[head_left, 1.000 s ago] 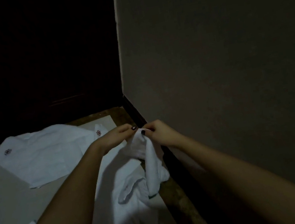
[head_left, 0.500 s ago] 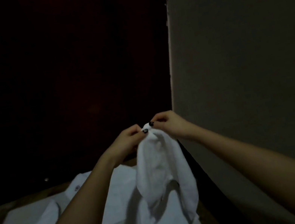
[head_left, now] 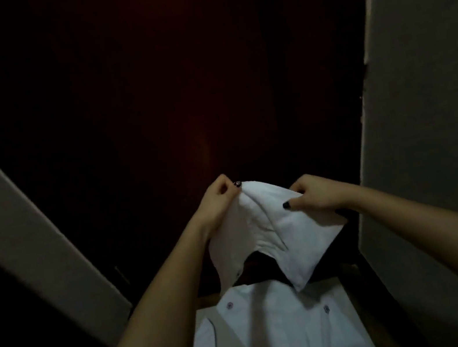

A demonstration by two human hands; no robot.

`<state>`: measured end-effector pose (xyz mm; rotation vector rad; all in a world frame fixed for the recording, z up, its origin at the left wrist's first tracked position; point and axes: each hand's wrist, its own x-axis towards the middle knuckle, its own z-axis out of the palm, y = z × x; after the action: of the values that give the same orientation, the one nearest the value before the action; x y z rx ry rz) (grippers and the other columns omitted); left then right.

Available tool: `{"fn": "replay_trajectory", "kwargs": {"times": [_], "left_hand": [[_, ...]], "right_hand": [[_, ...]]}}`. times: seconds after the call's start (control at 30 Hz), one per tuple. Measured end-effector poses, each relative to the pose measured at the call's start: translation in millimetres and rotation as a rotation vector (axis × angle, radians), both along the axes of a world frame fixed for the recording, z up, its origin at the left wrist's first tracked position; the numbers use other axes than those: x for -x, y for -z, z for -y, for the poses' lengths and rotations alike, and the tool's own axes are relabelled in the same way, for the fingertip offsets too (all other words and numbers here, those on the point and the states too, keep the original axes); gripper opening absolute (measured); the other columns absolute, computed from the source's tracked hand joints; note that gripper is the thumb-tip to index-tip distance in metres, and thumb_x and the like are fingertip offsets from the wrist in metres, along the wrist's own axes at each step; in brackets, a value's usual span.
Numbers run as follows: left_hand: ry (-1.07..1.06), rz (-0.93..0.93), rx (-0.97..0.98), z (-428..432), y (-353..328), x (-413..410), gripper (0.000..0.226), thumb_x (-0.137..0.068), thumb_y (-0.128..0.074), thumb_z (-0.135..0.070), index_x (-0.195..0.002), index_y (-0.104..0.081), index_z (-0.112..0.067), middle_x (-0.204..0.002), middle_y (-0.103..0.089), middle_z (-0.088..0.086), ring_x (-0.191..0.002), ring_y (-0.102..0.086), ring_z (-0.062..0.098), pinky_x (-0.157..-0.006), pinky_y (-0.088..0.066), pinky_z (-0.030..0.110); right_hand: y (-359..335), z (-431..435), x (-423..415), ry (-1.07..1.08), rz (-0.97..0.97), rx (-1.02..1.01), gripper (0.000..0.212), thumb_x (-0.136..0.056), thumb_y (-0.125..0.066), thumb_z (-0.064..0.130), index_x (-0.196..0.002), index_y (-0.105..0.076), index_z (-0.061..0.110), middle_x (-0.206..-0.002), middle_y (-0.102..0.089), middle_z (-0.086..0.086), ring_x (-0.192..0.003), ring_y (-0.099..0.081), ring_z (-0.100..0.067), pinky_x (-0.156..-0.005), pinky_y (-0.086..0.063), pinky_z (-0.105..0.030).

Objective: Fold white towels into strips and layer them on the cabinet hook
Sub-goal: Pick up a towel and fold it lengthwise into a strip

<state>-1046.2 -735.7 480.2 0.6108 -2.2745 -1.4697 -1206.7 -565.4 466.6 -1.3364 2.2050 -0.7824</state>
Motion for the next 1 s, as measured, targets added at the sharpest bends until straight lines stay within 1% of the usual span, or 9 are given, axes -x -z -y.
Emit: {"fn": "replay_trajectory", "kwargs": {"times": [0.1, 0.27, 0.47, 0.53, 0.63, 0.77, 0.83, 0.93, 1.0], "left_hand": [[-0.068, 0.052, -0.040, 11, -105, -12, 0.024, -0.095, -0.061, -0.022, -0.078, -0.045, -0.016, -0.071, -0.046, 0.000, -0.063, -0.042, 0.010, -0.057, -0.036, 0.024], [-0.068, 0.157, 0.067, 24, -297, -50, 0.016, -0.091, -0.067, -0.013, -0.104, -0.062, -0.005, -0.093, -0.064, 0.008, -0.086, -0.060, 0.017, -0.077, -0.049, 0.027], [-0.156, 0.204, 0.349, 23, -511, -126, 0.015, -0.085, -0.074, -0.020, -0.076, -0.063, -0.013, -0.077, -0.061, -0.003, -0.074, -0.055, 0.010, -0.068, -0.043, 0.024], [-0.224, 0.182, 0.385, 21, -558, -154, 0.021, -0.084, -0.075, -0.019, -0.071, -0.059, -0.015, -0.074, -0.058, -0.003, -0.070, -0.053, 0.009, -0.065, -0.041, 0.024], [-0.308, 0.136, 0.295, 15, -598, -194, 0.023, -0.084, -0.074, -0.012, -0.071, -0.055, -0.013, -0.068, -0.055, 0.001, -0.059, -0.050, 0.010, -0.053, -0.040, 0.022], [-0.397, -0.019, 0.019, 0, -621, -246, 0.021, -0.088, -0.067, -0.004, -0.074, -0.053, -0.010, -0.065, -0.055, 0.004, -0.052, -0.055, 0.007, -0.046, -0.046, 0.017], [-0.444, -0.134, -0.069, -12, -621, -270, 0.025, -0.090, -0.067, -0.010, -0.072, -0.051, -0.012, -0.061, -0.056, 0.001, -0.049, -0.056, 0.005, -0.045, -0.045, 0.017], [-0.573, -0.279, -0.151, -39, -609, -301, 0.030, -0.095, -0.063, -0.022, -0.070, -0.046, -0.015, -0.062, -0.054, 0.000, -0.046, -0.055, 0.003, -0.042, -0.044, 0.017], [-0.675, -0.370, -0.211, -57, -596, -321, 0.031, -0.097, -0.059, -0.024, -0.070, -0.045, -0.014, -0.064, -0.052, 0.003, -0.047, -0.055, 0.005, -0.044, -0.045, 0.018]], "right_hand": [[-101, 1, -9, 0.078, -0.074, 0.060, 0.032, -0.094, -0.061, 0.027, -0.064, -0.054, 0.018, -0.063, -0.051, 0.005, -0.056, -0.046, -0.007, -0.050, -0.033, -0.022], [-281, 2, -30, 0.088, -0.140, 0.122, 0.034, -0.094, -0.062, 0.031, -0.064, -0.055, 0.015, -0.065, -0.054, 0.001, -0.059, -0.048, -0.010, -0.054, -0.034, -0.027], [-484, 6, -62, -0.080, -0.250, 0.016, 0.010, -0.085, -0.067, 0.014, -0.085, -0.068, 0.004, -0.078, -0.062, -0.003, -0.073, -0.056, -0.016, -0.061, -0.038, -0.029], [-528, 7, -80, -0.061, -0.228, 0.091, 0.014, -0.088, -0.065, 0.013, -0.078, -0.067, 0.003, -0.072, -0.059, -0.005, -0.069, -0.053, -0.015, -0.058, -0.034, -0.029], [-576, 16, -115, -0.046, -0.173, 0.267, 0.021, -0.088, -0.065, 0.013, -0.068, -0.064, 0.012, -0.066, -0.058, -0.006, -0.064, -0.050, -0.013, -0.057, -0.033, -0.029], [-612, 25, -165, -0.076, -0.011, 0.465, 0.016, -0.090, -0.067, 0.017, -0.076, -0.071, 0.010, -0.054, -0.061, -0.001, -0.047, -0.053, -0.006, -0.050, -0.038, -0.022], [-621, 29, -190, -0.111, 0.026, 0.543, 0.020, -0.092, -0.064, 0.018, -0.077, -0.072, 0.009, -0.056, -0.059, 0.000, -0.052, -0.052, -0.006, -0.054, -0.038, -0.025], [-626, 33, -233, -0.244, 0.096, 0.596, 0.018, -0.093, -0.058, 0.008, -0.100, -0.074, 0.011, -0.083, -0.071, -0.001, -0.074, -0.061, -0.010, -0.069, -0.046, -0.029], [-621, 32, -263, -0.344, 0.167, 0.610, 0.029, -0.093, -0.056, 0.003, -0.114, -0.069, 0.018, -0.081, -0.069, -0.003, -0.064, -0.059, -0.013, -0.061, -0.048, -0.024]]}}
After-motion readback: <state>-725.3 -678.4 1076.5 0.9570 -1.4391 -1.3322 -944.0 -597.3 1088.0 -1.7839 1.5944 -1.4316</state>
